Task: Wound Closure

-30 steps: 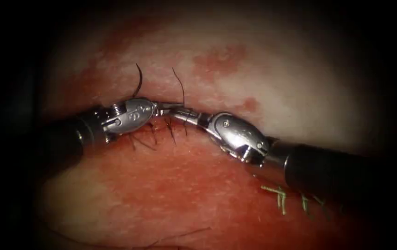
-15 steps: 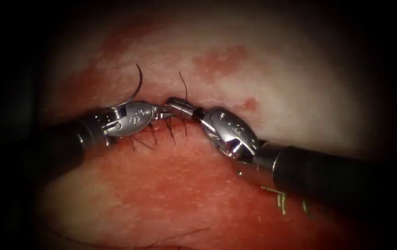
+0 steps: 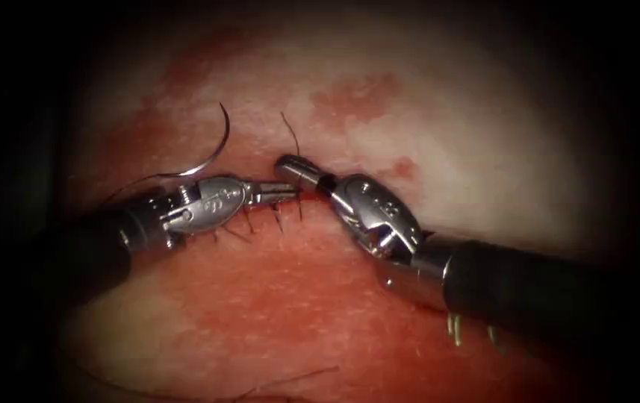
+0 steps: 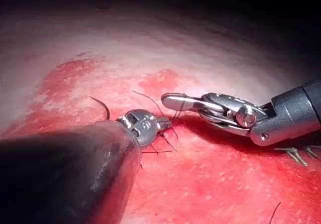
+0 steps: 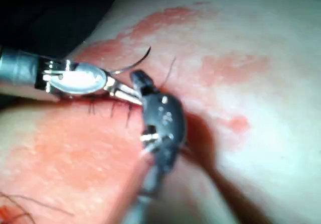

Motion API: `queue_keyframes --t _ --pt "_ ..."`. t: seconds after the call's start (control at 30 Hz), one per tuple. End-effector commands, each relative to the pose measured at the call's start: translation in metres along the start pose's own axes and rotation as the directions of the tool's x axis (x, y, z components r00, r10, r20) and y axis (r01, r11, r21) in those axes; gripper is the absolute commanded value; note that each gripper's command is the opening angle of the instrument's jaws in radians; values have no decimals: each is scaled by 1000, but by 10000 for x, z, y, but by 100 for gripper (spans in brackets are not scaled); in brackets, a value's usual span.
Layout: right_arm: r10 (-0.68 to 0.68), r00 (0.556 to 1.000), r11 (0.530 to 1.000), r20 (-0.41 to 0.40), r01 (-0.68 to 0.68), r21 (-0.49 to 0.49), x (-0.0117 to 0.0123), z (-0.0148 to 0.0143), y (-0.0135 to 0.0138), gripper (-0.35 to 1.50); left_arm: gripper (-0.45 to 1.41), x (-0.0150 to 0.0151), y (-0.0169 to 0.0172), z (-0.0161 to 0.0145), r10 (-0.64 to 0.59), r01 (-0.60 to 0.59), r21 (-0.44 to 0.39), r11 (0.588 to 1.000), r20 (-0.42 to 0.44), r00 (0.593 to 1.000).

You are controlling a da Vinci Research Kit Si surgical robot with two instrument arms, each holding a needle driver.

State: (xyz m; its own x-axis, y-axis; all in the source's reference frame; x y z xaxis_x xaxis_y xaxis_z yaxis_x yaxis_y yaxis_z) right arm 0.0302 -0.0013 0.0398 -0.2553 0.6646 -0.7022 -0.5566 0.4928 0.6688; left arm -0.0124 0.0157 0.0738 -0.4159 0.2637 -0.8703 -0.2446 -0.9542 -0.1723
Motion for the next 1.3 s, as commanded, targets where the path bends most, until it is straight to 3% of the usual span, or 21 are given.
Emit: queue_keyframes --t 0.03,0.3,0.67,0.7,0.77,0.9,1.3 --pt "-1 1000 1000 -5 1 -9 -4 7 -1 -35 -45 -1 -4 7 0 0 0 1000 -1 1000" --pt "42 999 996 34 -39 -75 -6 11 3 -35 -45 8 -6 0 -8 8 -2 1000 3 1000" --pt "108 994 987 18 -105 -120 -7 21 5 -35 -45 11 -9 0 -12 12 4 1000 10 1000" --pt "113 993 986 17 -110 -121 -8 23 4 -32 -45 11 -9 0 -12 12 4 1000 10 1000" --pt "118 993 986 14 -115 -124 -11 27 3 0 -45 11 -9 0 -12 12 4 1000 10 1000" --pt "115 993 985 10 -113 -127 -16 32 -1 32 -45 11 -10 1 -12 12 4 1000 10 1000" --pt "111 994 978 -7 -111 -176 -14 30 13 81 -45 11 -10 1 -12 12 4 1000 10 1000"
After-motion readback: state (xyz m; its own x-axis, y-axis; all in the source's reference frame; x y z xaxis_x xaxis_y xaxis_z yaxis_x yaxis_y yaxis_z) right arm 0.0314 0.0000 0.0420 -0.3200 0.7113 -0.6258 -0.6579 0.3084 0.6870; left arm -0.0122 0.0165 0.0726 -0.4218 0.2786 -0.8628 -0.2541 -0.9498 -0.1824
